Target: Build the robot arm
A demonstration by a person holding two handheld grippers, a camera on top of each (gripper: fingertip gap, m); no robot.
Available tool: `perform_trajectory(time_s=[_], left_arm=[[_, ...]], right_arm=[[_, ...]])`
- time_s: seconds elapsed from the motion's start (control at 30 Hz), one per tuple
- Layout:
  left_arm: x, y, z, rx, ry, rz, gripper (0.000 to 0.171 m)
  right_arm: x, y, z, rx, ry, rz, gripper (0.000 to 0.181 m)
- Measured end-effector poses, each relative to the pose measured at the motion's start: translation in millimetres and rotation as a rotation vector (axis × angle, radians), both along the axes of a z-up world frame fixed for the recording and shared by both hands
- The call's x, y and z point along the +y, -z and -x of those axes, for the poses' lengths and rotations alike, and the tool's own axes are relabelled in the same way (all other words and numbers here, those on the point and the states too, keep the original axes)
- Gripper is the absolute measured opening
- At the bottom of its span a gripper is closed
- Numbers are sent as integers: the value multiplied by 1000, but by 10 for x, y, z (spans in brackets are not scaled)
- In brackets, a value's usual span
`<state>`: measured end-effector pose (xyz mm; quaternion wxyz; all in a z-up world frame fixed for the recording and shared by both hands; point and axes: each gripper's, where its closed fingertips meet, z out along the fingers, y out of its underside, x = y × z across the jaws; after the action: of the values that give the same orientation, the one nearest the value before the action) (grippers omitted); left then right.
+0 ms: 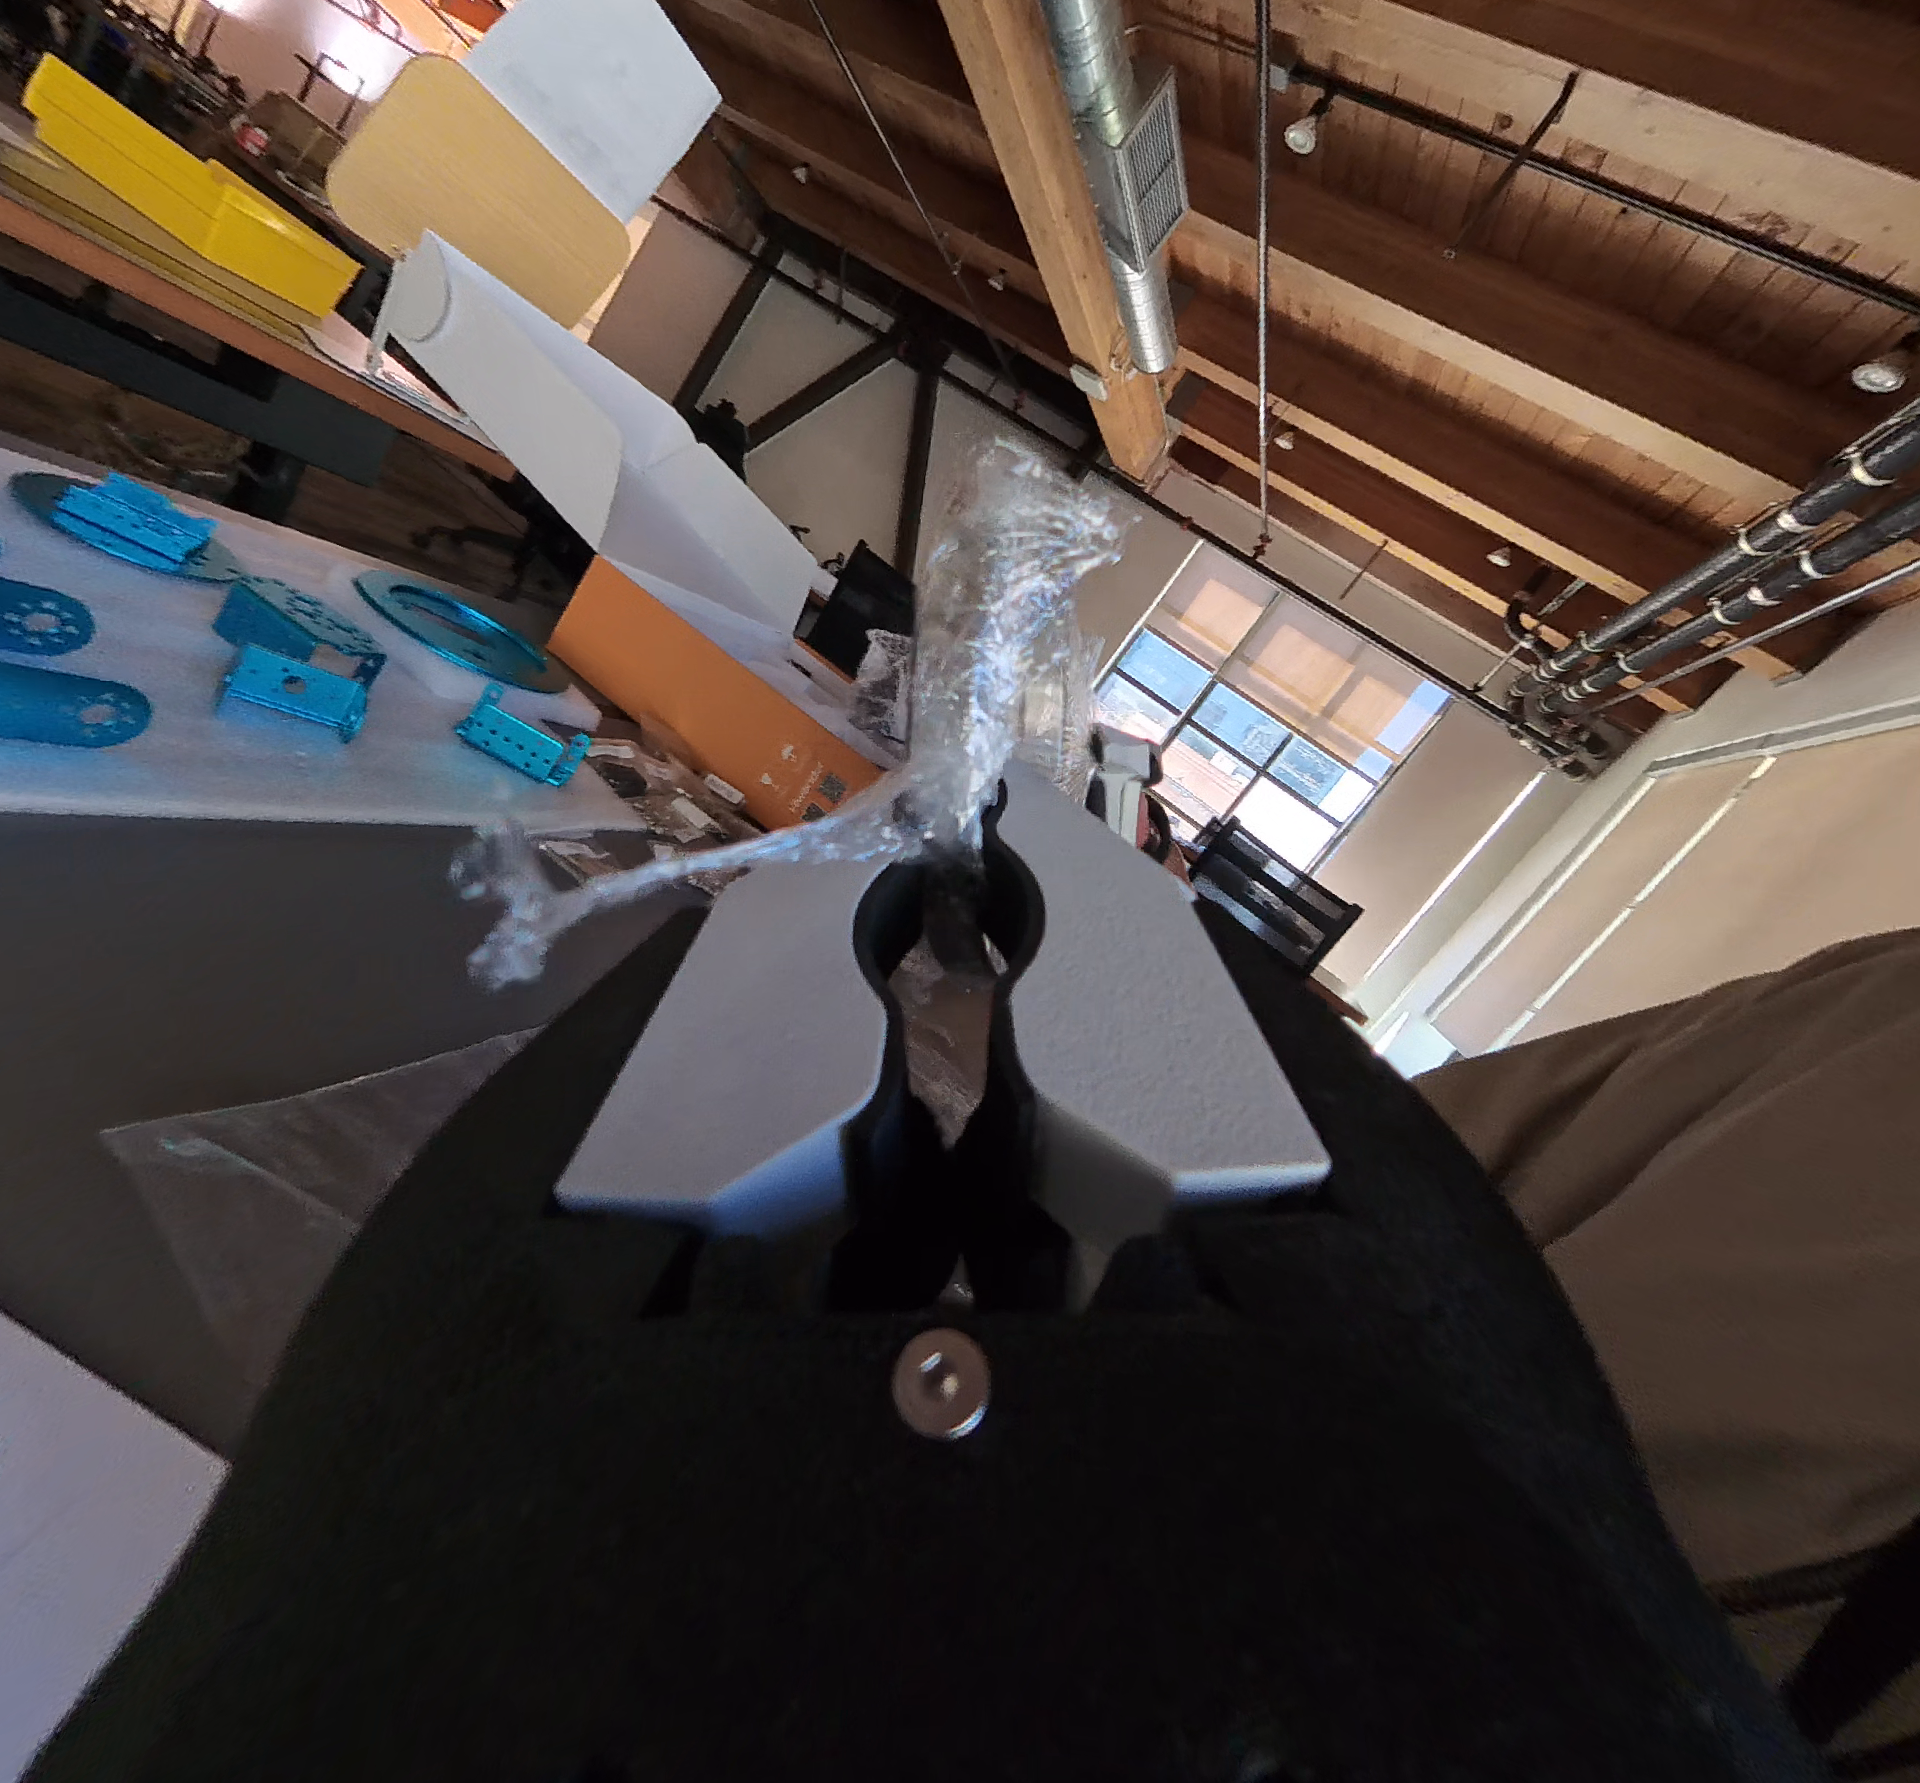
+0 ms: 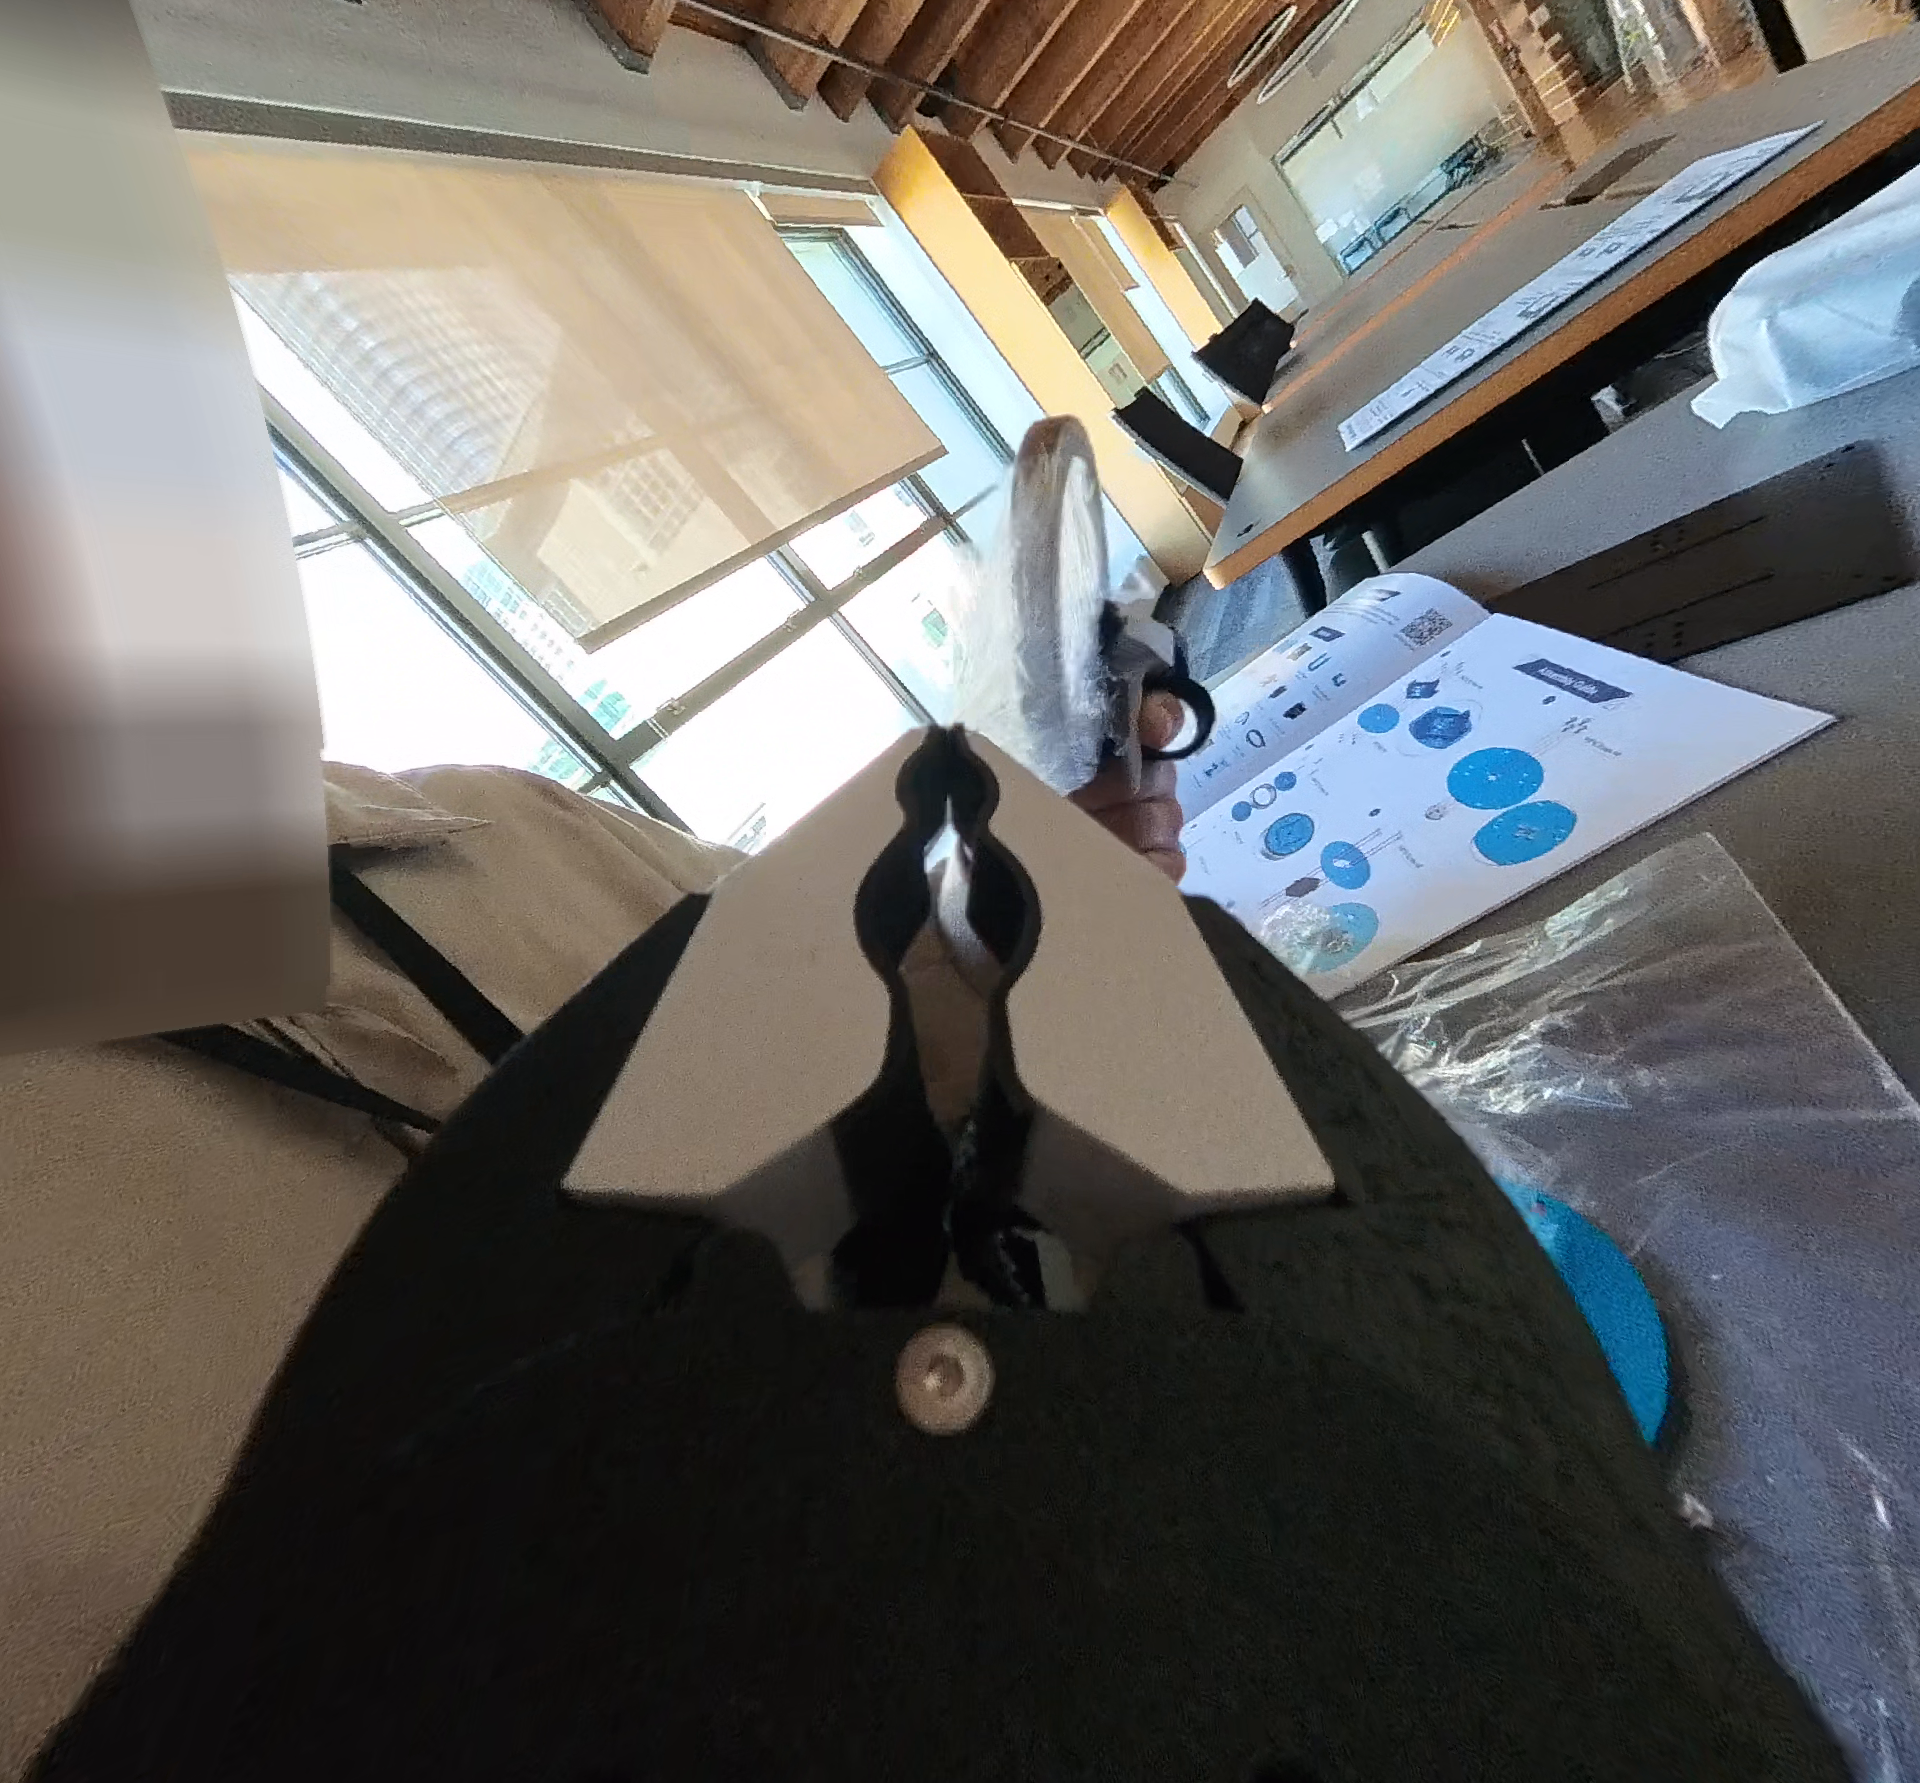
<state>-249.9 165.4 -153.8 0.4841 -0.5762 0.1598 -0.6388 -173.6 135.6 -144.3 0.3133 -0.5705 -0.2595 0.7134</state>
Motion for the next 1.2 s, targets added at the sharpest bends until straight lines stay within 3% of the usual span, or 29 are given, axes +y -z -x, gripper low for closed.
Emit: perform_trajectory(time_s=[0.1,0.2,0.4,0.5,0.63,0.7,0.8,0.87,0.93,1.03,1.1,1.2], left_arm=[[7,93,38,41,-7,-4,2],[13,326,-11,166,-30,-11,2],[137,333,215,455,-250,-159,2],[247,251,618,458,-364,-137,2],[121,176,746,341,-298,-121,2],[34,135,717,310,-300,-155,2],[-68,128,674,303,-295,-179,2],[-92,126,681,274,-292,-172,2],[-102,136,698,235,-268,-154,2],[-72,187,764,209,-263,-128,2],[-39,239,809,226,-274,-120,2],[-11,281,830,235,-272,-110,2]], right_arm=[[87,190,13,-156,80,-45,0],[287,541,-32,-576,286,-308,0],[241,855,86,-774,258,-422,4],[116,1229,87,-870,184,-421,53],[-111,1557,414,-842,83,-395,73],[-66,1746,463,-970,94,-488,73],[-61,1867,425,-1113,91,-614,37],[-136,1844,432,-1101,83,-659,1],[-186,1760,365,-1084,82,-637,0],[-299,1323,38,-996,146,-531,0],[-294,962,-528,-1032,301,-533,0],[-385,392,-1741,-1161,634,-498,0]])
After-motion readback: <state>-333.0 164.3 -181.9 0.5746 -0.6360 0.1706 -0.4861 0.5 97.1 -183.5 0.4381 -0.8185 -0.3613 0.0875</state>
